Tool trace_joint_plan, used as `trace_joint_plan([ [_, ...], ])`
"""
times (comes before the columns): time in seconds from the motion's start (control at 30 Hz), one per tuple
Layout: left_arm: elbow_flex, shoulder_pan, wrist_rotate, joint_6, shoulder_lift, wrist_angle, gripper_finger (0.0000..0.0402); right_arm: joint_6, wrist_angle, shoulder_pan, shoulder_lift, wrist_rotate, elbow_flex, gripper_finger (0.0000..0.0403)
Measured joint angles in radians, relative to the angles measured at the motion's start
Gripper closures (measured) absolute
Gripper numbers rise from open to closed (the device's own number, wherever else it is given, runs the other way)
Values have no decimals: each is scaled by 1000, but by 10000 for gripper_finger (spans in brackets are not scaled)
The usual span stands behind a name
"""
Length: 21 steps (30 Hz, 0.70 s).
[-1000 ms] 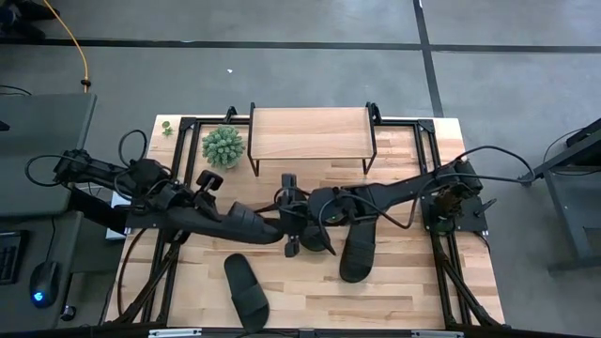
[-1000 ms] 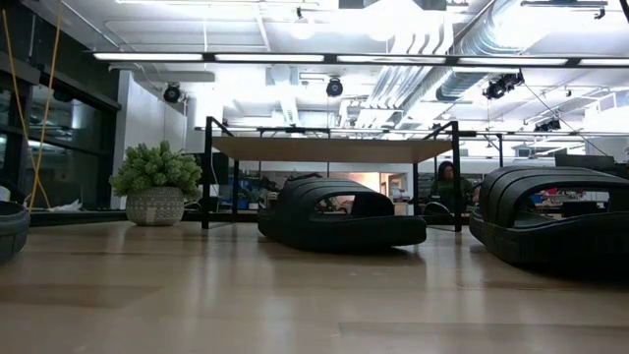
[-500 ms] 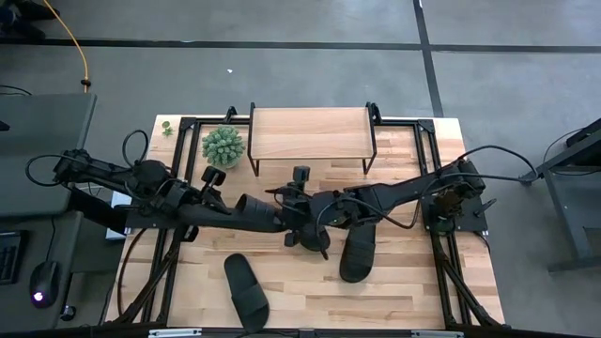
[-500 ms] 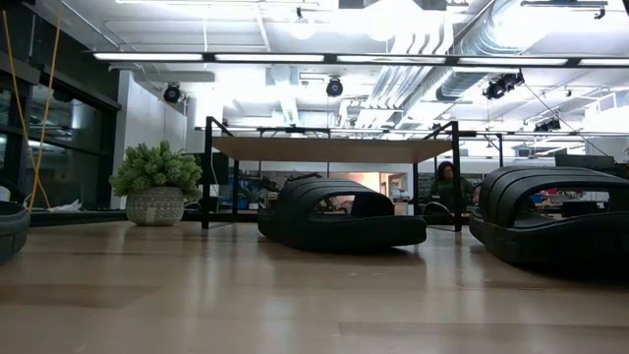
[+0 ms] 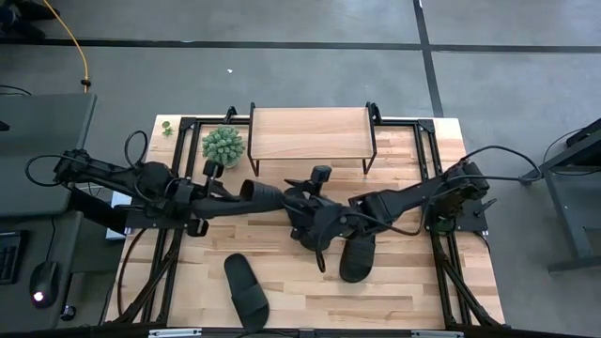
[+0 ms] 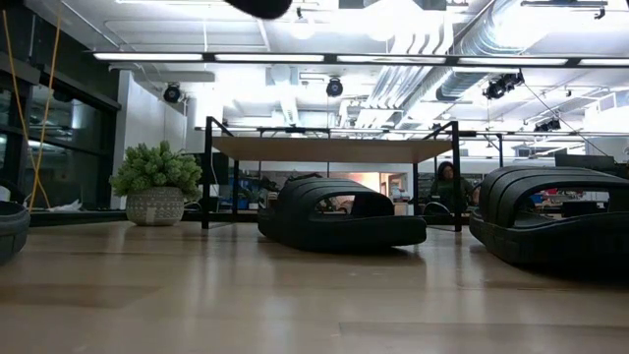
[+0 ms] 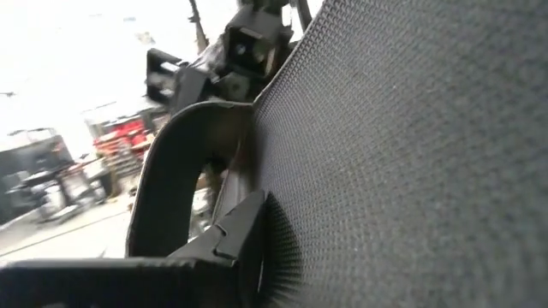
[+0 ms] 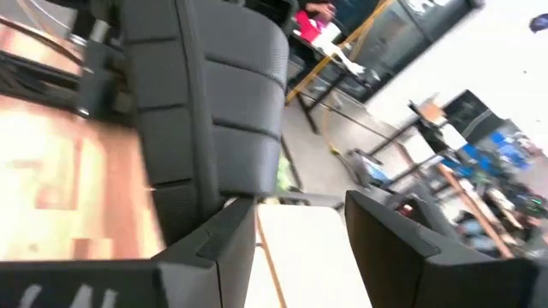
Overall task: Pick and place slides into the shelf
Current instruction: Put the black slide on the shelf
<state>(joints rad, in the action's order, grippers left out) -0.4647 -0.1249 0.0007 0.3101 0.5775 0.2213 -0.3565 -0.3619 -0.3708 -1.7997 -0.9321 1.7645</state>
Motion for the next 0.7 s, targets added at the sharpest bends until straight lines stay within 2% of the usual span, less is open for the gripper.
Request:
trace_joint_plan([
  [0.13,1,1,-120,27,4,-73,291,27,-15,-19,22,-48,2,235],
  [0.3,1,0,-264,69,1,-128,289,62,-23,-38,29,-14,3,235],
  [0.5,1,0,-289,82,1,-132,292,70,-39,-38,32,44,3,225],
  [0.7,1,0,-360,90,2,-167,293,68,-25,-38,30,76,2,185],
])
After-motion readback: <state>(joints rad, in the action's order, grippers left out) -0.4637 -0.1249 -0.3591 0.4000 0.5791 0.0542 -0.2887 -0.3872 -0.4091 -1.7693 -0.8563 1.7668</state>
